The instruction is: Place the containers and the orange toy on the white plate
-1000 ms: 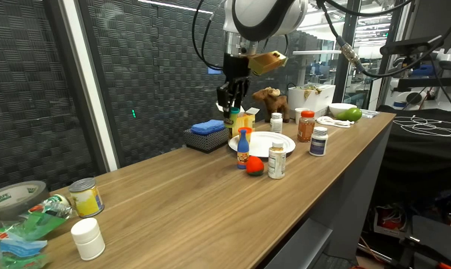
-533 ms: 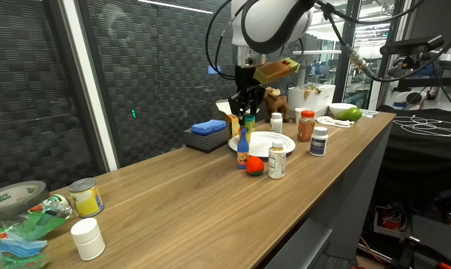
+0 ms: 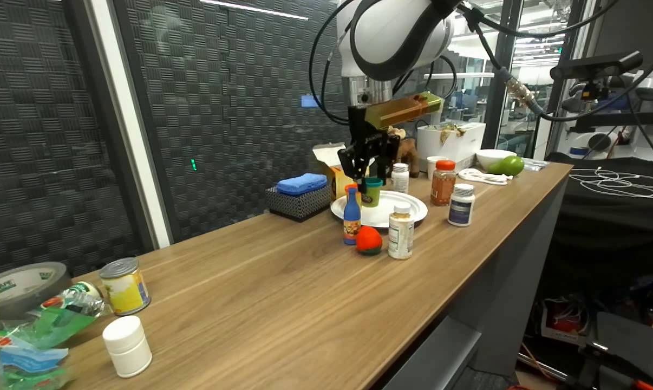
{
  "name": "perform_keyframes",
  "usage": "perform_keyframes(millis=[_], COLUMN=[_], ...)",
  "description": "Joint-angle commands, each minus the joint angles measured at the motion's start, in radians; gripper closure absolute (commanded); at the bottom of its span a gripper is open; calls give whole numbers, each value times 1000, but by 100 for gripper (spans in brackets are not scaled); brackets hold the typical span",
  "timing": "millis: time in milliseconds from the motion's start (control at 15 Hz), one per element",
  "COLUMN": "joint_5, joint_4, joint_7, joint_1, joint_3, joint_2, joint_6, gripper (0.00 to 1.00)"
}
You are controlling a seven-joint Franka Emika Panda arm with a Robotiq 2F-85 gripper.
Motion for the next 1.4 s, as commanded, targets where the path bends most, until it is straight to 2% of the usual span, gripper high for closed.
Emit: perform_keyframes(millis=[0, 200, 867, 1333], joint_5=[6, -15, 45, 109], joint_4=[34, 48, 138, 181], joint_7=[87, 151, 250, 260], joint_1=[6, 10, 5, 6], joint_3=[-8, -18, -27, -27], joint_2=[27, 56, 144, 185], joint_6=[-20, 1, 29, 26], gripper=[72, 72, 72, 72])
